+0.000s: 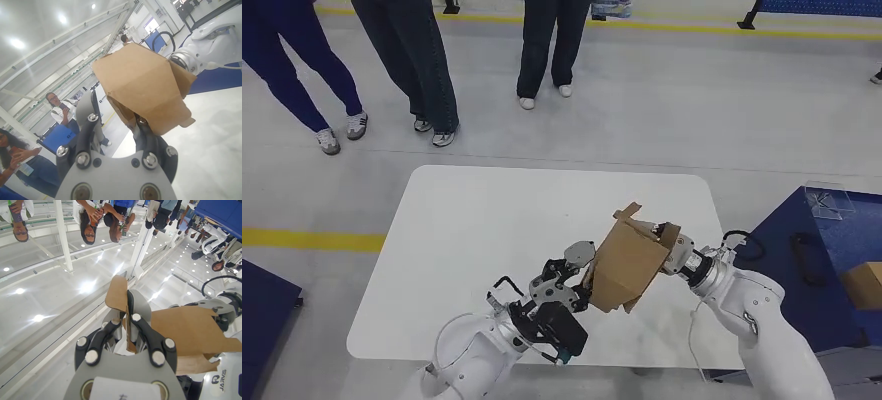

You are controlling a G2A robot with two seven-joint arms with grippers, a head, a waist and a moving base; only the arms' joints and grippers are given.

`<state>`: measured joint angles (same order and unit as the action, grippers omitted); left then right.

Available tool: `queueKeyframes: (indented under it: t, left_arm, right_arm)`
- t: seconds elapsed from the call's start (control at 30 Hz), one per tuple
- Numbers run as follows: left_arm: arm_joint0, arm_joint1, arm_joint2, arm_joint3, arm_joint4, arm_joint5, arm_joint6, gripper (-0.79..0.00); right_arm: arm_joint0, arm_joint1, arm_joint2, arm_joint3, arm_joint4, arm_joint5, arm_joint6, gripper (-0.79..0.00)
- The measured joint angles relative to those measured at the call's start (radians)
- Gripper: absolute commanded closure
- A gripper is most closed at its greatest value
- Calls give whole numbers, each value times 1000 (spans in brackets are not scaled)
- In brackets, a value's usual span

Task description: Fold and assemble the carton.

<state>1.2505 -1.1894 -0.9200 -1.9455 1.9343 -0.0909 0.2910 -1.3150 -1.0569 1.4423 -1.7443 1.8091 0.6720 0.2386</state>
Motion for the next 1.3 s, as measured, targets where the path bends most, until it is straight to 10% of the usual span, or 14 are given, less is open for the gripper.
queueKeyframes:
  t: [0.13,0.2,0.93,1.3]
  left_arm:
    - [-3,-3,-8,7,-30,-11,10,0]
    - [-3,-5,-11,6,-34,-9,19,0]
    - [28,-4,-33,-42,-60,-50,19,0]
    - [5,-21,-181,-33,-800,-192,-277,0]
  right_arm:
    - [-5,-1,-2,-5,-22,2,18,0]
    - [-6,0,-4,-12,-51,12,27,-785]
    - [-5,3,16,-8,-155,-37,41,-785]
    - [49,50,169,139,-777,-375,591,-785]
